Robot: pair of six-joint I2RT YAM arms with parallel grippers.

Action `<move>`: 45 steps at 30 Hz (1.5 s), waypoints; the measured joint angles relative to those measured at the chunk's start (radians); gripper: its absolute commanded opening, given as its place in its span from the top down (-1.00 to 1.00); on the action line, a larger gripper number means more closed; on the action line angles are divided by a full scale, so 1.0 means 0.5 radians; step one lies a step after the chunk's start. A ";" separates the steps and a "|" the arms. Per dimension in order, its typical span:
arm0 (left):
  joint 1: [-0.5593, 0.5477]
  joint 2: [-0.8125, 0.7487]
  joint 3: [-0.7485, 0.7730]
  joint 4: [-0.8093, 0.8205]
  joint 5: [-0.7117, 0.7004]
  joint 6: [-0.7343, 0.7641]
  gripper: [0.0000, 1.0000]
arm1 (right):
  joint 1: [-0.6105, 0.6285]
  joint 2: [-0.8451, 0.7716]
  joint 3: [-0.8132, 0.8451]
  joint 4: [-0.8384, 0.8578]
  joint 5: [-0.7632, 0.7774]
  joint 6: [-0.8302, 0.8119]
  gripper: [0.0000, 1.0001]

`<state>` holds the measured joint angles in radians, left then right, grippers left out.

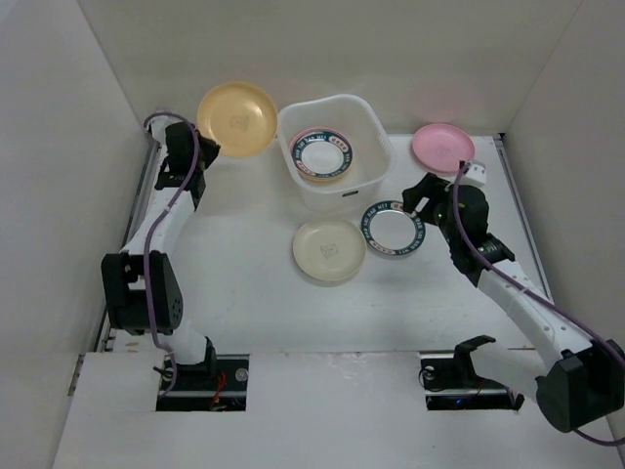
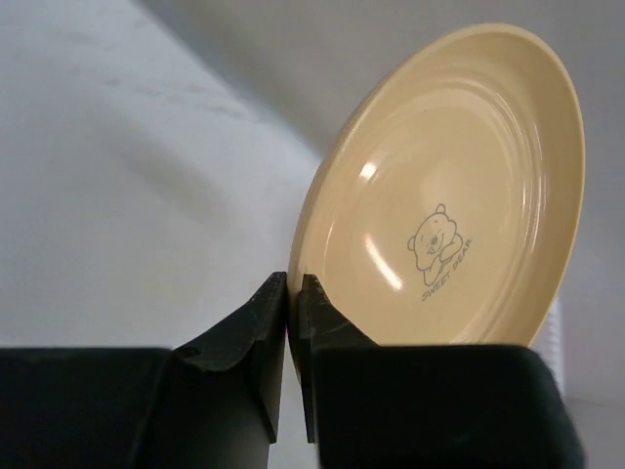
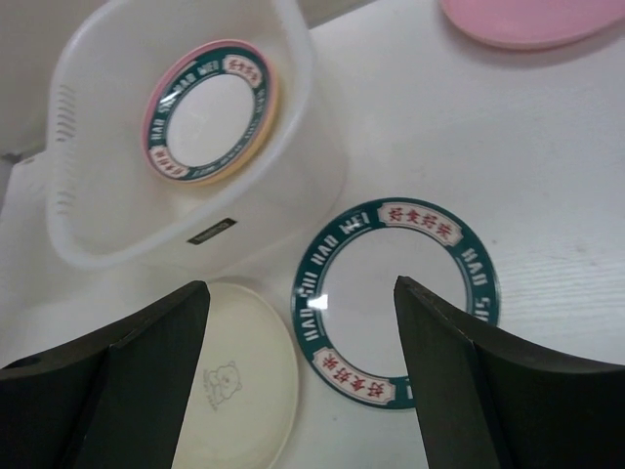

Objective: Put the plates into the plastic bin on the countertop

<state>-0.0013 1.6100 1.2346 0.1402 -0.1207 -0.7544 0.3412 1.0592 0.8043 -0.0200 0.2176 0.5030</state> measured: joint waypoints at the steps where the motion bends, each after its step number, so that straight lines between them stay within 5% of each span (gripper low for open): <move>1: -0.043 -0.046 0.065 -0.011 -0.001 0.032 0.88 | -0.036 -0.012 -0.031 0.001 0.002 0.017 -0.64; 8: -0.414 -0.025 0.646 -0.133 0.071 0.271 0.86 | -0.162 -0.131 -0.205 0.000 0.030 0.113 -0.64; 14: -0.645 0.362 1.099 -0.294 0.116 0.486 0.85 | -0.237 -0.198 -0.273 0.019 0.053 0.201 -0.64; 30: -0.859 1.282 1.793 -0.790 0.154 0.945 0.68 | -0.465 -0.142 -0.373 0.143 0.065 0.317 -0.64; 35: -0.860 1.286 1.811 -0.797 0.140 1.019 0.19 | -0.603 -0.037 -0.395 0.221 0.058 0.344 -0.64; 42: -0.872 1.262 1.770 -0.752 0.081 1.143 -1.00 | -0.919 0.385 -0.274 0.322 -0.098 0.422 -0.61; 45: -0.902 1.160 1.636 -0.721 0.047 1.186 -1.00 | -1.034 0.637 -0.142 0.384 -0.214 0.479 -0.59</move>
<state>-0.4522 2.1899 2.0525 -0.2203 -0.0971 -0.1616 -0.1757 1.3777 0.7334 0.1719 0.1108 0.7425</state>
